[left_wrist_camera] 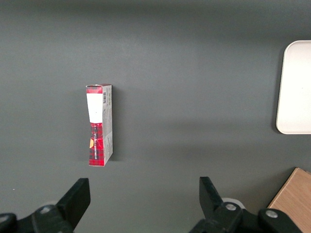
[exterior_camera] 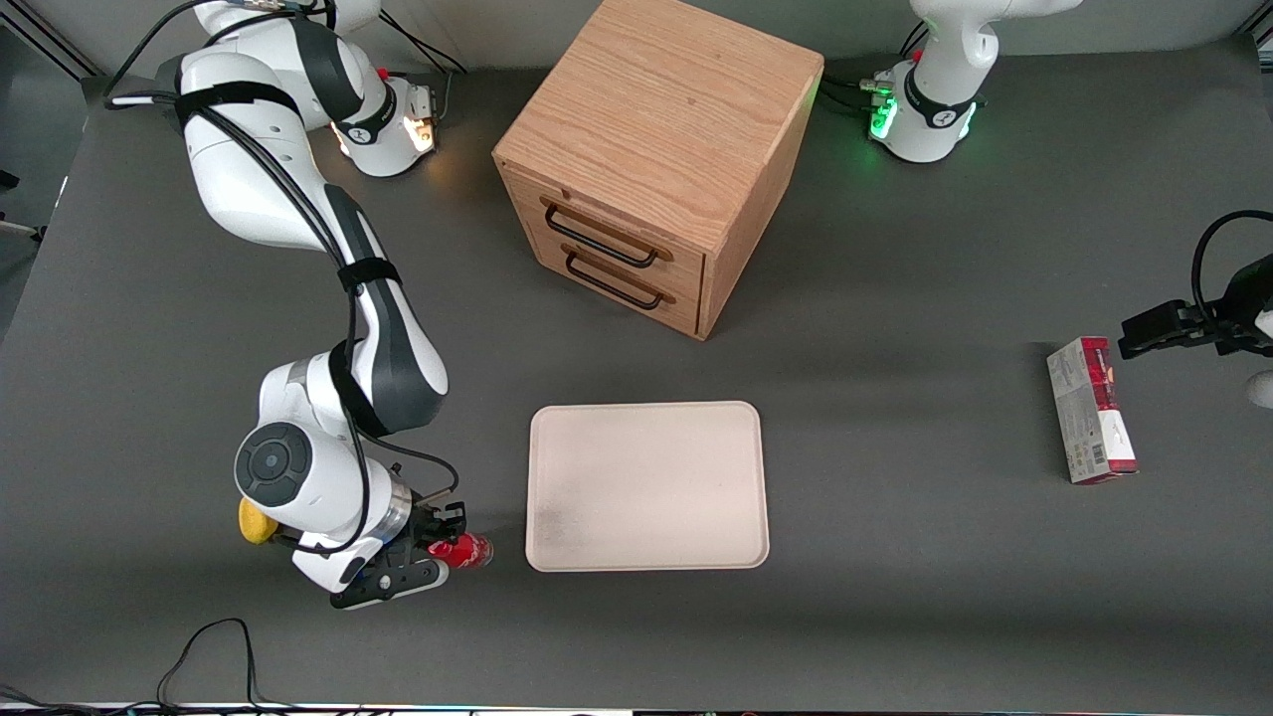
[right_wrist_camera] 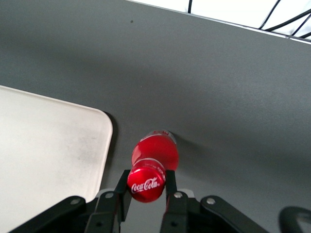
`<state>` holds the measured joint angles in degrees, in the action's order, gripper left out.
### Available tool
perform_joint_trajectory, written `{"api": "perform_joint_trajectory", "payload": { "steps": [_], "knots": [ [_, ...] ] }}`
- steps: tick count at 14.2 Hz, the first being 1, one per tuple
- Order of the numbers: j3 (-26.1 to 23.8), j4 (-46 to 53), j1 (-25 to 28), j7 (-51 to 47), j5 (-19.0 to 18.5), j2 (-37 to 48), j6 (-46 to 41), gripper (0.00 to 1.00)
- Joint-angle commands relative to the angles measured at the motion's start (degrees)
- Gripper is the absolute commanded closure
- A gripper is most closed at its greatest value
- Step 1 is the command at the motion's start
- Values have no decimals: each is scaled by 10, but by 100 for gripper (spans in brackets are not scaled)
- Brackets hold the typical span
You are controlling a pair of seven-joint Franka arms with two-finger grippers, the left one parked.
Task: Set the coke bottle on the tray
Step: 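Close the right gripper around the red bottle's cap end, then lift the bottle and carry it with the right gripper over the tray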
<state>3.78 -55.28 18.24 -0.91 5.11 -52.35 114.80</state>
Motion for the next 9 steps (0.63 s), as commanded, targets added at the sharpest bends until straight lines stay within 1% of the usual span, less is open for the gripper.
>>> {"api": "perform_joint_trajectory", "payload": {
  "steps": [1, 6, 9],
  "knots": [
    [4, 24, 1, 9, -7, 7, -45, 100],
    [-1, 68, -11, 26, -6, 71, -175, 100],
    [-1, 69, -11, 26, -6, 92, -202, 100]
  ]
}}
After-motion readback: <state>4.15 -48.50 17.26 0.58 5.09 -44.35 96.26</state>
